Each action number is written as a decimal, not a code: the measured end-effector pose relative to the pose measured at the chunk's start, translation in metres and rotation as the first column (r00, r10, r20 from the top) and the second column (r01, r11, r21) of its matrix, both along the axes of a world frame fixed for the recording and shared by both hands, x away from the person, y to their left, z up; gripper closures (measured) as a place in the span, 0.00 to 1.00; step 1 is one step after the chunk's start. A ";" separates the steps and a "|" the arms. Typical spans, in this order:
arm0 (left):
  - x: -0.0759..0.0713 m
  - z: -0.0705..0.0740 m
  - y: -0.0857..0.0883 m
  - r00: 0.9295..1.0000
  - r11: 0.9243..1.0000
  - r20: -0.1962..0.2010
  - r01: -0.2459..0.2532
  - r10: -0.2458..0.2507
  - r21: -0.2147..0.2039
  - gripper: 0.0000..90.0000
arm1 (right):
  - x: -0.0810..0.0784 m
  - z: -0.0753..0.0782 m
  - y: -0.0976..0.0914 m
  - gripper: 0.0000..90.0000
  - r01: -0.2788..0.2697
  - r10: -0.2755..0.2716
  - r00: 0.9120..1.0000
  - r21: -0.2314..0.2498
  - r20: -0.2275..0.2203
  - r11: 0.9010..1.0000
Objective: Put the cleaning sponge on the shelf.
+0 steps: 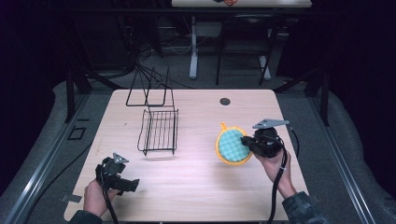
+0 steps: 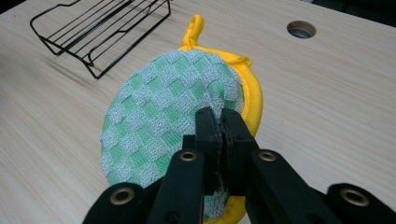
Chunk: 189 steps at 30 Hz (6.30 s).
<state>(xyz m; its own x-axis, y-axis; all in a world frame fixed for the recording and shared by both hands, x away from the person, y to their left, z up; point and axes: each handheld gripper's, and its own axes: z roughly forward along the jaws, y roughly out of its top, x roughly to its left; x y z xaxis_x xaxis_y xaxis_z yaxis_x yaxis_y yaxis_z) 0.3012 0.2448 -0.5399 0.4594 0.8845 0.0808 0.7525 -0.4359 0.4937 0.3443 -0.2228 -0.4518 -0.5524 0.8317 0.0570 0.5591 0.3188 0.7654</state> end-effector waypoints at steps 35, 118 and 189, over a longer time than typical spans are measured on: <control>0.000 -0.001 -0.001 1.000 1.000 0.002 0.005 -0.005 -0.007 0.00 | 0.033 0.012 0.063 0.97 -0.106 0.106 0.994 0.008 0.024 0.994; 0.000 -0.002 -0.003 1.000 1.000 -0.005 0.020 -0.020 0.000 0.00 | 0.092 -0.007 0.204 0.97 -0.192 0.192 0.981 0.083 0.007 0.978; 0.001 -0.002 -0.001 1.000 1.000 -0.010 0.027 -0.027 -0.016 0.00 | 0.126 -0.072 0.247 0.76 0.006 0.008 0.993 0.117 -0.116 0.993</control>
<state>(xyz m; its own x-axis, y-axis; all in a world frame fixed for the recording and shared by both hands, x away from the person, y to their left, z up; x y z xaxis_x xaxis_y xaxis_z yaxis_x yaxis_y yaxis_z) 0.3019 0.2433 -0.5418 0.4842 0.8728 0.0621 0.7454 -0.4487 0.4930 0.4699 0.0245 -0.5234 -0.5373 0.8148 0.2179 0.6461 0.2315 0.7273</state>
